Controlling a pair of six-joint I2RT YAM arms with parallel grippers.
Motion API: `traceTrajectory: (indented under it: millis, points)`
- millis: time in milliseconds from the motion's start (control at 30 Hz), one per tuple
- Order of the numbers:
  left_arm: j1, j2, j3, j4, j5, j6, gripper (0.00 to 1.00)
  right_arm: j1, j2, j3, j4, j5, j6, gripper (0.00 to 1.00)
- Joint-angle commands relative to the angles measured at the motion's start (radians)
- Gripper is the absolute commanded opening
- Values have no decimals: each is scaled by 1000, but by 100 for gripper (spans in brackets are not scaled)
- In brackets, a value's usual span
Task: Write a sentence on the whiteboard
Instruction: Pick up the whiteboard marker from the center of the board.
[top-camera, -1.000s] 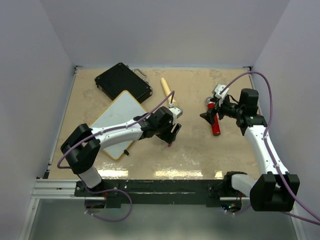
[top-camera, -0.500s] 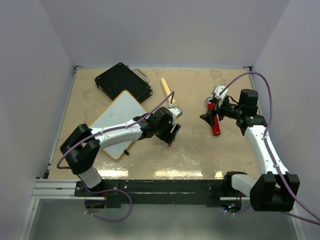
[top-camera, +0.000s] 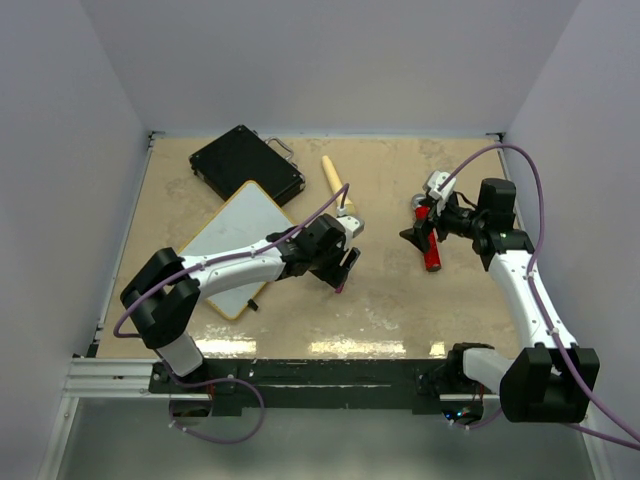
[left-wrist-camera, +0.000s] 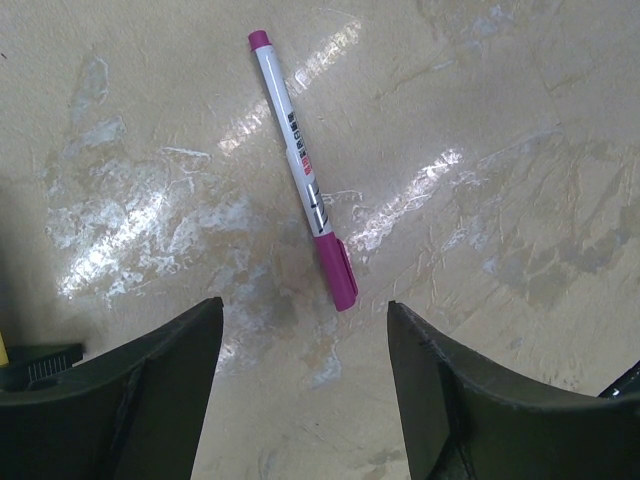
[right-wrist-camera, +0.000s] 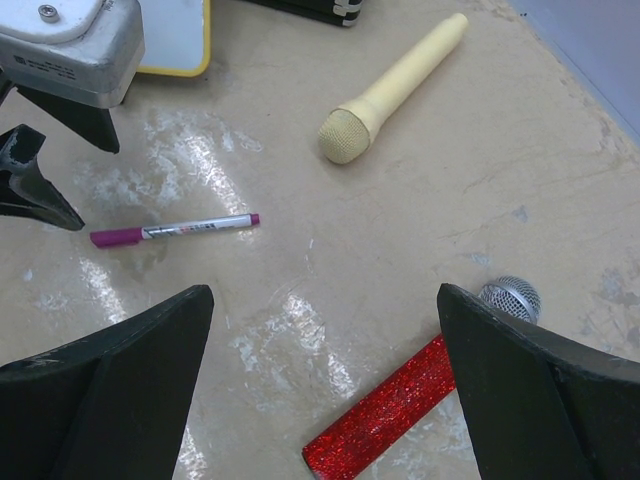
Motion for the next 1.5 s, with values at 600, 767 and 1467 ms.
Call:
traceTrajectory:
  millis: [600, 767, 1467]
  points:
    - [-16, 8, 16, -20, -13, 8, 70, -1, 17, 19, -5, -28, -23, 99]
    - [-17, 10, 16, -23, -15, 8, 70, 0, 16, 19, -7, -30, -23, 99]
    - [-25, 60, 62, -75, -45, 1, 68, 0, 30, 24, -22, -36, -39, 99]
